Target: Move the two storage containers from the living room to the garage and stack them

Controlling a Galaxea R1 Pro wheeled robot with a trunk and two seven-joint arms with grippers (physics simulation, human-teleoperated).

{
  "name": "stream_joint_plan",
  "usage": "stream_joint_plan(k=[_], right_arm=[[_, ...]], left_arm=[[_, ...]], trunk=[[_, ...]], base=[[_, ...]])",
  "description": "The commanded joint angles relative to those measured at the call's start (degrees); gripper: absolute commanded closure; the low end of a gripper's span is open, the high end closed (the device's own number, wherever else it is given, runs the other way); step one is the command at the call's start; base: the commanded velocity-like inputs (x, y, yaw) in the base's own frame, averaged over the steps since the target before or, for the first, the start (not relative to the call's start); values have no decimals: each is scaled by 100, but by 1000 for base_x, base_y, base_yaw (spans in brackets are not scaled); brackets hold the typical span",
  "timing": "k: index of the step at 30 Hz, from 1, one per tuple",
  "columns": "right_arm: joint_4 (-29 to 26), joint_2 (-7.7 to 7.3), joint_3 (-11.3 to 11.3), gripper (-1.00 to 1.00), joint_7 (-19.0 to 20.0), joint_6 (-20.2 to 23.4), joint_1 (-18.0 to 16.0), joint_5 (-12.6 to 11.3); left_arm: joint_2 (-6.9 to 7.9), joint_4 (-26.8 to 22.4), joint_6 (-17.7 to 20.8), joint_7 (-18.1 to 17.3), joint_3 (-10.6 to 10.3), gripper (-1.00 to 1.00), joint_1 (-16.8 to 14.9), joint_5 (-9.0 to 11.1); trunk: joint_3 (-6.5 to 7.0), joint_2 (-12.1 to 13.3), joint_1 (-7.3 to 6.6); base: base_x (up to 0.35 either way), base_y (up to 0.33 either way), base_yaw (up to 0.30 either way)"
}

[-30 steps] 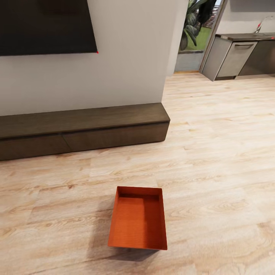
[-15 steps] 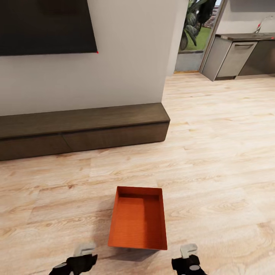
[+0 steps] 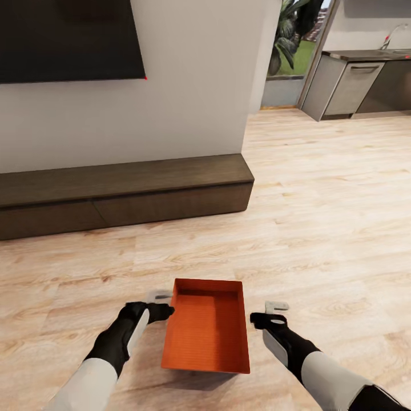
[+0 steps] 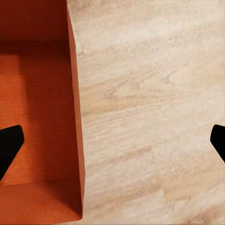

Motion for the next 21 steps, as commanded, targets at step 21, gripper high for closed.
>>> stream_joint_plan(k=[21], right_arm=[[612, 796, 62, -100, -123, -510, -67, -136]], left_arm=[[-508, 2182, -1247, 311, -82, -100, -701, -823]], trunk=[[-4, -2, 0]], base=[[0, 0, 0]])
